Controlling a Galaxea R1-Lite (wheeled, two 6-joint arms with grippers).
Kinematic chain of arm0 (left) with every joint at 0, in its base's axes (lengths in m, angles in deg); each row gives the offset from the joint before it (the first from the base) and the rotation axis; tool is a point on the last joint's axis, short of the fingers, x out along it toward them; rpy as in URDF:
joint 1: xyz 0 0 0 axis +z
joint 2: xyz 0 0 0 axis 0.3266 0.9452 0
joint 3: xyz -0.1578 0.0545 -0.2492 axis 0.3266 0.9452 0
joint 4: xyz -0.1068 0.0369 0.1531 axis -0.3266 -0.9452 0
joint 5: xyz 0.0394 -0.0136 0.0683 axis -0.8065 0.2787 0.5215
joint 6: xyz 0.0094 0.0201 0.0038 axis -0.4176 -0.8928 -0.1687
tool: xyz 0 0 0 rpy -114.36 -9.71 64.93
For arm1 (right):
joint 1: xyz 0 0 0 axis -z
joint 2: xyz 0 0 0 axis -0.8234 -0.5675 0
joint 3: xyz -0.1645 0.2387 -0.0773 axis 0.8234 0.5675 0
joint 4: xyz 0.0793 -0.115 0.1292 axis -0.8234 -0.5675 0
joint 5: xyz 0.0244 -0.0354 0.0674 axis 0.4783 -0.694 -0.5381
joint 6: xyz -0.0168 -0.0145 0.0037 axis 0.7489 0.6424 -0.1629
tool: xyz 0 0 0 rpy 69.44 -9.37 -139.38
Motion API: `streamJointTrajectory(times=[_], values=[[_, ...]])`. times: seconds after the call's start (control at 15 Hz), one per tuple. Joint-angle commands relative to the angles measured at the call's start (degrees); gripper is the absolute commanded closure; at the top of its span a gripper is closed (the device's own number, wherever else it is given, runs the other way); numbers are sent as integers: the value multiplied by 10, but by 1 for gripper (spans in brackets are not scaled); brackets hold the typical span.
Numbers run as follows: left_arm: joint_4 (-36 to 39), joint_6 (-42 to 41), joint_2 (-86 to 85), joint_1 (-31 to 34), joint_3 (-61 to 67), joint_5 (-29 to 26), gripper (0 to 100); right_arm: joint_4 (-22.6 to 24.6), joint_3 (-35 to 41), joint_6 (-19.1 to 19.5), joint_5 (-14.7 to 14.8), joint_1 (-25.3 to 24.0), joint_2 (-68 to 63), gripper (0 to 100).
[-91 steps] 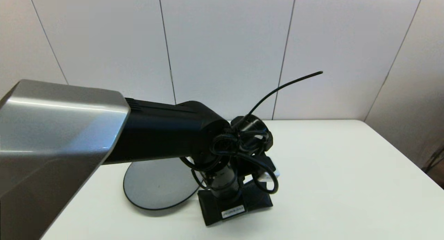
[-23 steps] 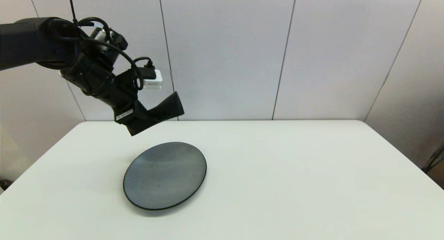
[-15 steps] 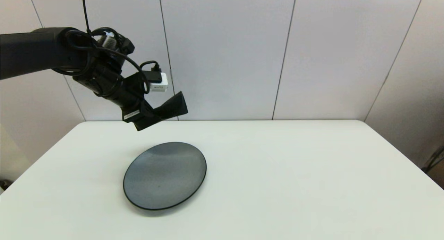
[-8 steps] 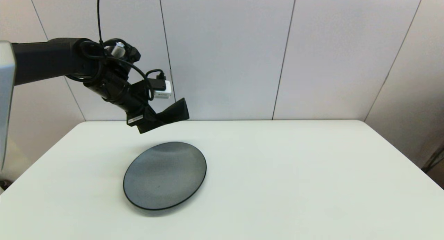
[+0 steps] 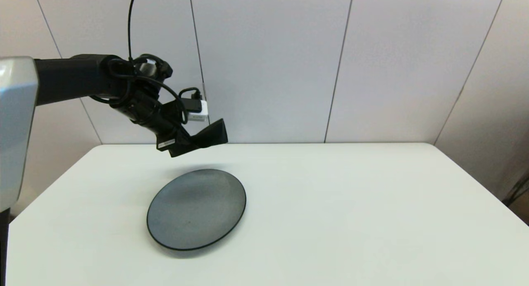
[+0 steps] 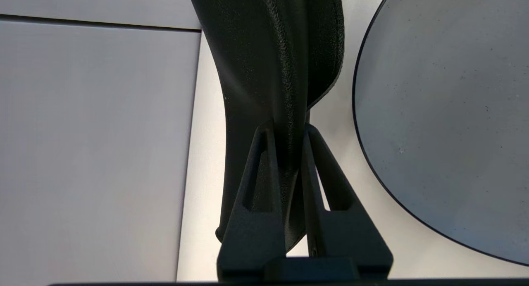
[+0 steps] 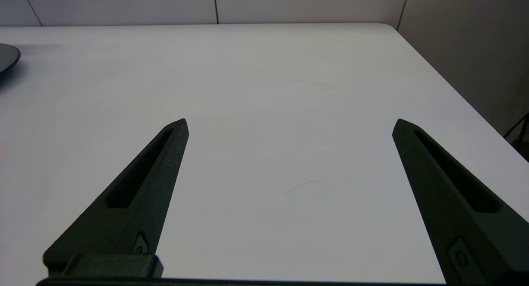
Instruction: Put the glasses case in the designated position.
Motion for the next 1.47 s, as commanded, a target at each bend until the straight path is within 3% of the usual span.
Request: streamJointTrajectory(times=[0.07,1.47], values=[[-2,-4,11,-2,0,-1,100,-1,-1,0,0,0,-1,0],[5,-4,20,-26,1,20,100,-1,0,0,0,-1,-1,0]])
